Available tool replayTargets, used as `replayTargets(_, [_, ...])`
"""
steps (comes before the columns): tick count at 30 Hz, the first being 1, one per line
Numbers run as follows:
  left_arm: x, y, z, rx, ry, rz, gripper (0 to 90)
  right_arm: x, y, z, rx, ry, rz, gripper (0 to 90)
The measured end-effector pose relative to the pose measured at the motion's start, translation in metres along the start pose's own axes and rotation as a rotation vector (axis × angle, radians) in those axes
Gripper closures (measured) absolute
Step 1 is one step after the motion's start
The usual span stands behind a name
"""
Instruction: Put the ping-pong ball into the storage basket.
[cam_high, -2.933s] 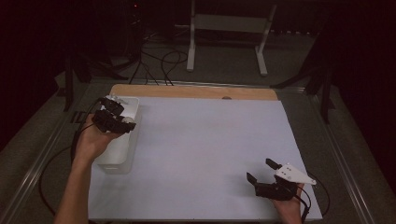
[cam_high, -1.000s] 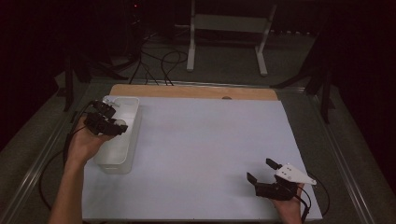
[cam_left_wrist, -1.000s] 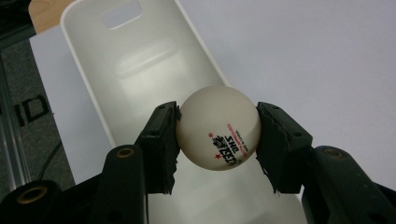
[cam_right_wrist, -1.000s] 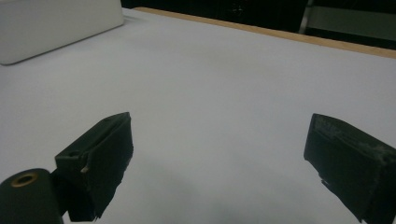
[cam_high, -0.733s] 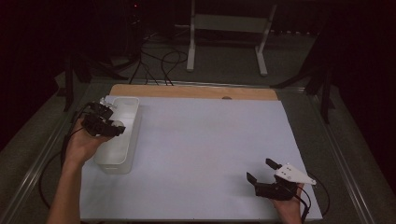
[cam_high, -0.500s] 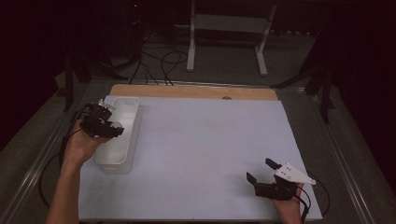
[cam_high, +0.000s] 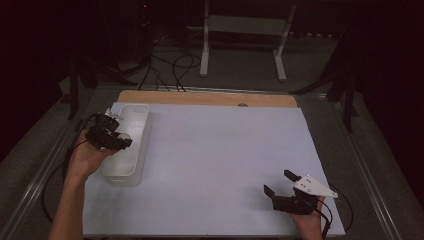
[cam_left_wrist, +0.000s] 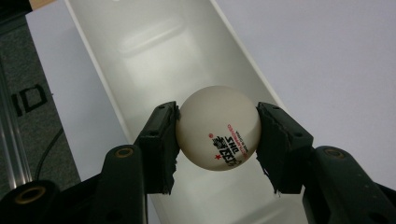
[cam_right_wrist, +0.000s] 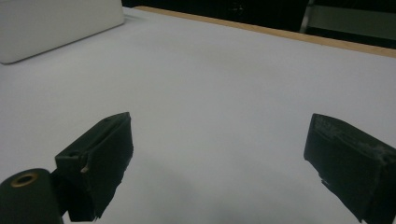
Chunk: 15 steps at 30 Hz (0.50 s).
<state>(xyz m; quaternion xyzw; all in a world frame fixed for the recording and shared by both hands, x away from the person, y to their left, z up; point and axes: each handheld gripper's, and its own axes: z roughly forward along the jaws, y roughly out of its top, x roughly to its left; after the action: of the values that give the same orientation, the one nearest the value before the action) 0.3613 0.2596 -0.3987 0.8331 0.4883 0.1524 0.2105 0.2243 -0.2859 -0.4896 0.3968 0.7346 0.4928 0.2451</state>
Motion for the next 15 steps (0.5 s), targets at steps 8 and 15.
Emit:
replayTargets(8, [-0.0017,0.0004,0.0044,0.003,0.045,-0.036,2.4,-0.0001,0.0001,-0.0002,0.0,0.001,0.002,7.7])
replayTargets(15, [-0.0038,0.0016,0.0042,-0.009,0.048,-0.023,0.7,0.0,0.0002,-0.0004,-0.001,-0.001,0.001,7.7])
